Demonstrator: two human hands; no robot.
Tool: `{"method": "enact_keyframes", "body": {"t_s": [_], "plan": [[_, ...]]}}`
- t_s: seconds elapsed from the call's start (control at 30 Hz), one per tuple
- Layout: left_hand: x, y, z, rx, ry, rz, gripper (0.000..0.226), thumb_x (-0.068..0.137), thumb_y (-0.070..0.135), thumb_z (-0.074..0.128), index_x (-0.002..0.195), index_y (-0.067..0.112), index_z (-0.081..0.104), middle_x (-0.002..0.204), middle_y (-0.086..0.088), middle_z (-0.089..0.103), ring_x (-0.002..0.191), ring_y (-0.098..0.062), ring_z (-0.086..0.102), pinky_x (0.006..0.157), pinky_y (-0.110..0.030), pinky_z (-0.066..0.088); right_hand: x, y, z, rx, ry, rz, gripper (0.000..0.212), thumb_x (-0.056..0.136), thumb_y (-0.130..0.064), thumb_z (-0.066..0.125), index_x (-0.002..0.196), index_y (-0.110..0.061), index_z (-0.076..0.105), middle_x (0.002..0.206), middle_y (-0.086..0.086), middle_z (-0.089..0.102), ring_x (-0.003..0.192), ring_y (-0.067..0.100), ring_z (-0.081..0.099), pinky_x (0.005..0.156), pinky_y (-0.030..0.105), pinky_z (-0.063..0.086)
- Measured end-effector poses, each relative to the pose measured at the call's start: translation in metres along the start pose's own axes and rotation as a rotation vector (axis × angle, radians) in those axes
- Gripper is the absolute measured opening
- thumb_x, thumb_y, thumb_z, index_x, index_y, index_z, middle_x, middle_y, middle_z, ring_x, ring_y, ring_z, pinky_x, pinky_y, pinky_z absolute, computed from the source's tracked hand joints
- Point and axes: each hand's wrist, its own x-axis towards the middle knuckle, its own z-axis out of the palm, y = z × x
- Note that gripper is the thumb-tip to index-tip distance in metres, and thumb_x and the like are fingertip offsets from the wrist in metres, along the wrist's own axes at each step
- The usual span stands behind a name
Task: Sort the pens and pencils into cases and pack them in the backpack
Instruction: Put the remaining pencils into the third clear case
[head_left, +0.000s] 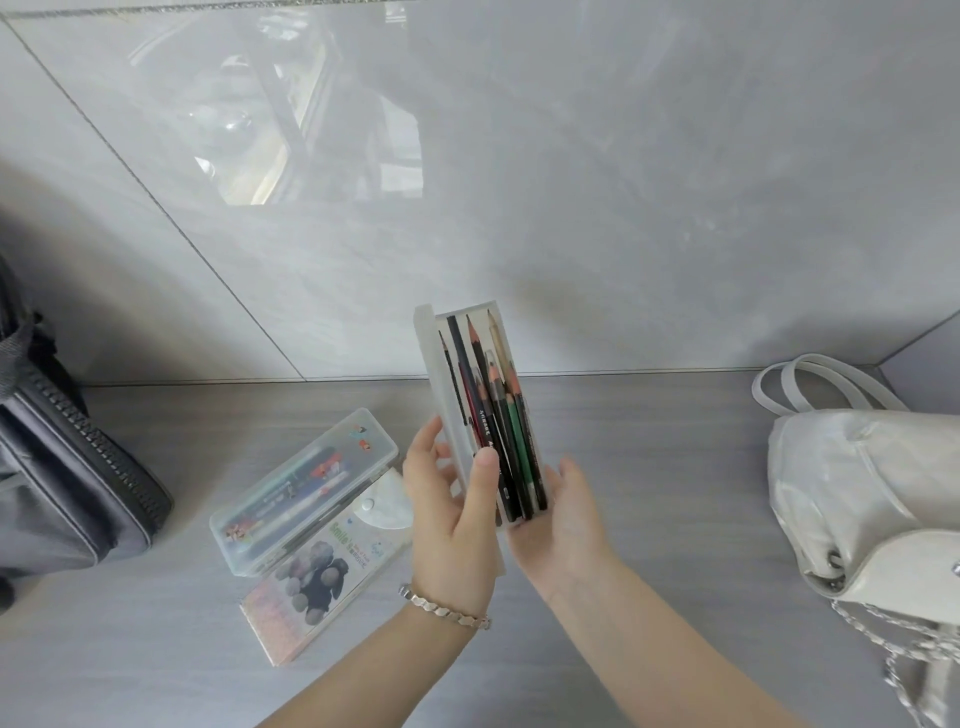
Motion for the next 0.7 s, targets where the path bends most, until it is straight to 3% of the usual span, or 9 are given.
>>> {"method": "enact_keyframes", "body": {"t_s": [0.07, 0.13, 0.2, 0.27, 0.33, 0.43, 0.5, 0.6, 0.7], "plan": [[0.002, 0.003, 0.000, -0.049, 0.016, -0.005, 0.037, 0.083, 0.033, 0.060, 0.114, 0.028, 0.042, 0.099, 0.004, 0.057, 0.079, 0.009, 0.061, 0.065, -0.008, 0.049, -0.003, -0.002, 0.005, -0.212, -0.041, -0.099, 0.041, 0.098, -0.035, 0.034, 0.108, -0.004, 0.058, 0.096, 0.017, 0.066, 0.084, 0.021, 0.061, 0.071, 0.030, 0.047], [0.008, 0.007, -0.003, -0.104, 0.060, -0.049, 0.026, 0.093, 0.020, 0.052, 0.117, 0.021, 0.042, 0.095, 0.007, 0.058, 0.077, 0.007, 0.063, 0.062, -0.008, 0.050, -0.008, -0.003, 0.005, -0.417, -0.090, -0.197, 0.032, 0.093, -0.034, 0.048, 0.118, -0.014, 0.054, 0.114, 0.011, 0.065, 0.099, 0.015, 0.060, 0.087, 0.029, 0.045], [0.013, 0.011, -0.005, -0.184, 0.092, -0.068, 0.031, 0.092, 0.026, 0.053, 0.120, 0.016, 0.043, 0.098, 0.007, 0.060, 0.088, -0.005, 0.064, 0.072, -0.019, 0.053, -0.011, -0.002, 0.002, -0.598, -0.113, -0.345, 0.025, 0.091, -0.025, 0.056, 0.115, -0.031, 0.052, 0.121, -0.001, 0.061, 0.108, 0.008, 0.058, 0.093, 0.026, 0.044], [0.015, 0.011, -0.007, -0.237, 0.107, -0.078, 0.044, 0.082, 0.035, 0.053, 0.121, 0.016, 0.044, 0.100, 0.008, 0.061, 0.091, -0.007, 0.064, 0.081, -0.030, 0.053, -0.009, -0.001, -0.002, -0.776, -0.139, -0.544, 0.030, 0.090, -0.024, 0.058, 0.109, -0.045, 0.049, 0.124, -0.004, 0.060, 0.115, 0.008, 0.056, 0.099, 0.029, 0.044], [0.016, 0.011, -0.009, -0.209, 0.103, -0.103, 0.039, 0.085, 0.033, 0.055, 0.119, 0.019, 0.043, 0.100, 0.006, 0.060, 0.089, -0.007, 0.063, 0.078, -0.024, 0.053, -0.004, 0.001, -0.007, -0.851, -0.204, -0.643, 0.033, 0.087, -0.029, 0.060, 0.111, -0.048, 0.048, 0.123, 0.000, 0.062, 0.114, 0.011, 0.058, 0.098, 0.030, 0.046], [0.021, 0.012, -0.010, 0.030, 0.059, -0.204, 0.044, 0.088, 0.038, 0.057, 0.126, 0.028, 0.038, 0.118, -0.005, 0.052, 0.092, -0.013, 0.054, 0.081, -0.018, 0.045, -0.005, 0.000, -0.009, -0.807, -0.232, -0.591, 0.022, 0.094, -0.023, 0.050, 0.114, -0.029, 0.056, 0.091, 0.000, 0.070, 0.083, 0.006, 0.066, 0.077, 0.020, 0.051], [0.024, 0.008, -0.012, 0.248, -0.036, -0.279, 0.060, 0.089, 0.036, 0.056, 0.140, 0.026, 0.028, 0.136, -0.004, 0.032, 0.099, -0.015, 0.043, 0.091, -0.022, 0.033, -0.009, 0.000, -0.010, -0.788, -0.222, -0.412, 0.030, 0.097, -0.033, 0.034, 0.101, -0.026, 0.063, 0.078, -0.002, 0.072, 0.073, 0.010, 0.068, 0.075, 0.026, 0.053], [0.018, 0.001, -0.016, 0.561, -0.224, -0.248, 0.077, 0.087, 0.036, 0.057, 0.148, 0.026, 0.011, 0.142, -0.007, 0.021, 0.110, -0.019, 0.039, 0.091, -0.024, 0.033, -0.012, -0.001, -0.013, -0.774, -0.186, -0.145, 0.042, 0.097, -0.045, 0.028, 0.088, -0.025, 0.064, 0.077, 0.006, 0.073, 0.071, 0.019, 0.070, 0.071, 0.033, 0.057], [0.010, -0.013, -0.021, 0.916, -0.344, -0.140, 0.091, 0.086, 0.047, 0.055, 0.149, 0.024, -0.007, 0.149, -0.006, 0.013, 0.135, -0.024, 0.026, 0.103, -0.029, 0.033, -0.008, -0.004, -0.017, -0.844, -0.175, -0.134, 0.043, 0.095, -0.040, 0.042, 0.089, -0.006, 0.068, 0.082, 0.010, 0.070, 0.071, 0.018, 0.066, 0.065, 0.024, 0.056]]}}
